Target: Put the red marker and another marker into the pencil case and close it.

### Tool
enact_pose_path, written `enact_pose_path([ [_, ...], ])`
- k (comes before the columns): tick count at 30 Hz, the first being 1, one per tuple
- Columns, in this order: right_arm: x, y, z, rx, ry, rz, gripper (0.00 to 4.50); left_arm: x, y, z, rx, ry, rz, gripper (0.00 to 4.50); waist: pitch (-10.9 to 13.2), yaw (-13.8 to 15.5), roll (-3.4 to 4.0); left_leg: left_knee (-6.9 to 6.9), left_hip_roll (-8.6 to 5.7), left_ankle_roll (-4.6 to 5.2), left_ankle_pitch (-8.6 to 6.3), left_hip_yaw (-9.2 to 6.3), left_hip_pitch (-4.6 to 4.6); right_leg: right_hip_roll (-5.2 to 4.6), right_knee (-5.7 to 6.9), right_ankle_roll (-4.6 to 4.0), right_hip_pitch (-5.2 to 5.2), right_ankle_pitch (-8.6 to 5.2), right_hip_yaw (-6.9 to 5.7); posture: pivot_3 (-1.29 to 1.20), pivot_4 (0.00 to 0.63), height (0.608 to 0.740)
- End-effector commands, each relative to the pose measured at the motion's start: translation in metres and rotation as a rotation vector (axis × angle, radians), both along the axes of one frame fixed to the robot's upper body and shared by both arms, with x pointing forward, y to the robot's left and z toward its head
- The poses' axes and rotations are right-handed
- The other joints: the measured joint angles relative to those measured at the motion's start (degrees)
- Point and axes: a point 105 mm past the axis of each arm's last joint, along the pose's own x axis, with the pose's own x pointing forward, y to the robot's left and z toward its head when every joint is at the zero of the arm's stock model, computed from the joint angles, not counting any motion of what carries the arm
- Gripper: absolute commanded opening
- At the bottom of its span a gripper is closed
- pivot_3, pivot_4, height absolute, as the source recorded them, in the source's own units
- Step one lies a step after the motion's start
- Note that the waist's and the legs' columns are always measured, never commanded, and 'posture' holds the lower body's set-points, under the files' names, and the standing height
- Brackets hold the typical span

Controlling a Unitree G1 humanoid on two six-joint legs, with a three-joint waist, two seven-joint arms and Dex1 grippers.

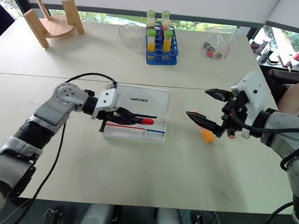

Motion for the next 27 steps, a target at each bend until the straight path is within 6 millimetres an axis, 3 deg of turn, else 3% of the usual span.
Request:
enact_pose_path([
  [1,-0.006,0.0,0.012,-0.005,-0.055,-0.005,4.5,0.006,-0.001,0.009,0.007,-0.039,-0.008,1.67,0.0,-0.07,-0.01,0.04,0.0,0.0,0.0,0.0,0.0,0.0,0.01,0.0,0.02,0.0,0.0,0.0,0.15,0.74],
  [7,-0.006,0.002,0.006,0.006,-0.028,-0.008,4.5,0.007,0.004,0.03,-0.067,-0.044,0.035,4.47,0.0,-0.04,-0.01,0.08,0.0,0.0,0.0,-0.04,0.01,0.01,0.1,0.01,0.03,0.0,-0.01,0.0,0.15,0.74],
  [11,0.007,-0.01,-0.011,-0.038,0.015,-0.093,4.5,-0.014,0.015,0.071,-0.247,0.016,0.066,4.47,0.01,-0.38,-0.01,0.07,0.05,0.0,0.0,-0.05,0.0,0.02,0.13,0.01,0.0,0.0,0.0,0.0,0.15,0.74],
  [14,0.022,-0.022,-0.032,-0.079,0.063,-0.173,4.5,-0.035,0.04,0.097,-0.374,0.092,0.147,4.47,0.01,-0.55,0.01,0.06,0.11,0.0,0.0,-0.05,0.03,0.04,0.19,0.0,0.0,0.0,0.01,0.0,0.15,0.74],
  [20,0.054,-0.032,-0.076,-0.028,0.259,-0.29,4.5,-0.091,0.099,0.095,-0.357,0.203,0.375,4.47,0.08,-1.89,0.02,0.04,0.2,-0.01,0.01,-0.07,0.17,0.02,0.25,-0.01,0.02,-0.01,0.08,0.0,0.15,0.74],
  [27,0.074,-0.029,-0.114,-0.073,0.37,-0.288,4.5,-0.115,0.101,0.097,-0.407,0.211,0.454,4.47,0.14,-0.47,-0.03,0.09,0.14,-0.04,0.02,0.0,0.22,-0.03,0.26,-0.03,0.12,-0.01,0.0,0.0,0.15,0.74],
])
